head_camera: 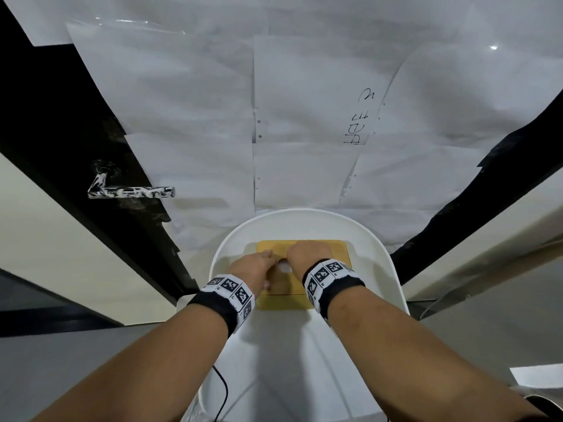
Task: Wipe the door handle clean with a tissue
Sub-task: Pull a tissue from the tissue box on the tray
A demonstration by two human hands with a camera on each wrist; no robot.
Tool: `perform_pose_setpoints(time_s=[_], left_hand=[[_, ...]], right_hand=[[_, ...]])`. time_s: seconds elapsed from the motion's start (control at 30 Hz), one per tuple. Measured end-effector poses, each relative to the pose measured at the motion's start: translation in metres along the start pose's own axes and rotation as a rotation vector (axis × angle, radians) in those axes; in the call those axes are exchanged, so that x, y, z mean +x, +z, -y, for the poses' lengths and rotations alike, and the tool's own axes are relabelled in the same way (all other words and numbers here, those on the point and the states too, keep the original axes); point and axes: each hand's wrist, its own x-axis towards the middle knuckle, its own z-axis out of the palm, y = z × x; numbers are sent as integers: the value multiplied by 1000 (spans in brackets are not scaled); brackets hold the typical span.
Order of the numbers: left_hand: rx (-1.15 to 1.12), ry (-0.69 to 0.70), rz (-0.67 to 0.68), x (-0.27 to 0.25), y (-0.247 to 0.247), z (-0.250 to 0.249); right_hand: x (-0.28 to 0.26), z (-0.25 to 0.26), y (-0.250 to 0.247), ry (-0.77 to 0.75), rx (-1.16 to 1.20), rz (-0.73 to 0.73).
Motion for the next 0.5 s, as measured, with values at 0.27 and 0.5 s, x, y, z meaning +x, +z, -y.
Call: perform_pose_setpoints(time_s=[0.27,0.5], left_hand=[[17,15,-8,1,0,2],[62,-24,-73,-4,-2,-5]], right_hand=[[-10,2,4,16,87,0],[-14,5,3,56,139,43]])
